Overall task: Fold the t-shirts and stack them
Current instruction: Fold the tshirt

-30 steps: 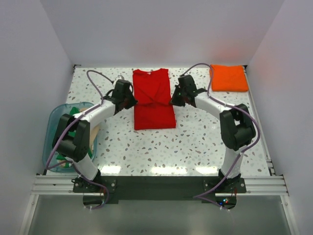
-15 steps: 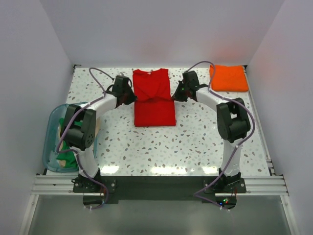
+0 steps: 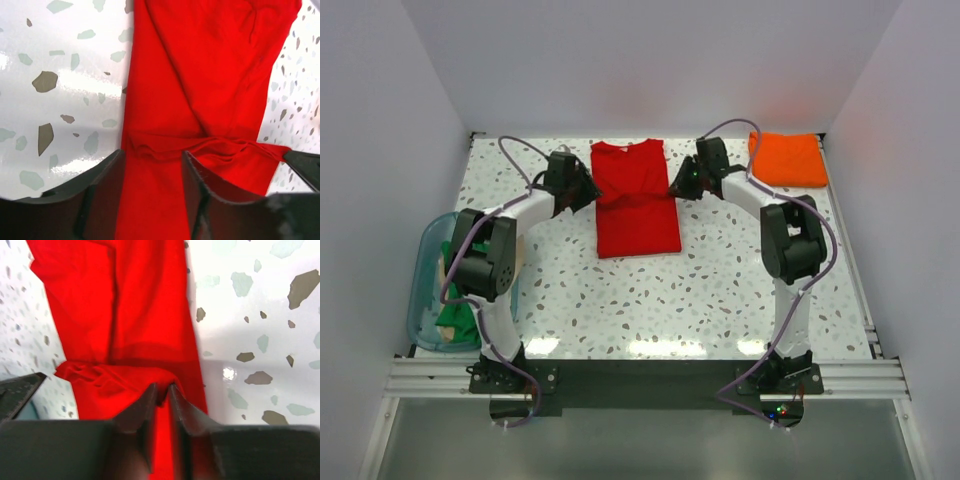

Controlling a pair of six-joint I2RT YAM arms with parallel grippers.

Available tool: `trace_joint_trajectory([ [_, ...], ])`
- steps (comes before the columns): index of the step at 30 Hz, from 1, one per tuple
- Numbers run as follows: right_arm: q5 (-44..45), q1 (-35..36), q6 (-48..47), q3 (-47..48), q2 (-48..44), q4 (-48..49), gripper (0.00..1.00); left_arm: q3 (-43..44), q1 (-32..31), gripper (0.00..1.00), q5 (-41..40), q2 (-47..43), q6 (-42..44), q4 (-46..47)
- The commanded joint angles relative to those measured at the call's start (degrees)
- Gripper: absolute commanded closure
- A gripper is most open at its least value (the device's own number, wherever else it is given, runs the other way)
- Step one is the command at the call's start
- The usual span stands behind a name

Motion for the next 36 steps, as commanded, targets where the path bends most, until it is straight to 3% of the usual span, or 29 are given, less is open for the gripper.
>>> trace_joint_trajectory([
  [1, -1.35, -0.62, -1.58, 2.71, -1.1, 1.19, 0.7, -0.48, 1.12, 0.45, 0.92, -3.11, 1.13, 4.46],
  [3, -0.82, -0.62, -2.55, 2.27, -2.68, 0.84, 0.6, -1.97, 1.12, 0.37, 1.27, -5.93, 1.48, 6.83],
  [4, -0.65, -0.62, -2.9, 1.31, -3.47, 1.1, 0.53, -2.42, 1.03, 0.36, 1.54, -6.72, 1.57, 7.1],
  [7, -0.03, -0.36, -3.87, -0.45, -5.84, 1.81, 0.46, -4.26, -0.28, 0.39, 2.24, -9.1, 1.48, 8.07],
  [9, -0.56, 0.26, -4.13, -2.38, -6.64, 3.21, 0.47, -4.97, -2.48, 0.52, 1.55, -9.8, 1.39, 7.8],
  [12, 0.58, 2.98, -5.71, -3.53, -7.26, 3.21, 0.55, -6.81, -6.08, 0.74, 0.49, -9.63, 0.26, 8.33],
  [14, 1.46, 5.35, -6.76, -3.18, -6.38, 3.04, 0.66, -8.57, -8.02, 0.88, 0.75, -8.67, -1.15, 10.08],
  [17, 2.6, 8.34, -8.08, -1.17, -4.02, 2.16, 0.76, -10.5, -9.95, 1.0, 1.27, -7.44, -3.17, 12.1],
  [28, 2.87, 11.42, -8.7, 14.28, 9.43, -2.67, 0.84, -20.26, -11.97, 1.0, 1.72, -4.89, -6.78, 18.87],
  [36, 1.65, 10.63, -8.61, 20.19, 15.94, -0.22, 0.81, -26.76, -13.03, 1.0, -0.3, -5.41, -7.92, 19.76],
])
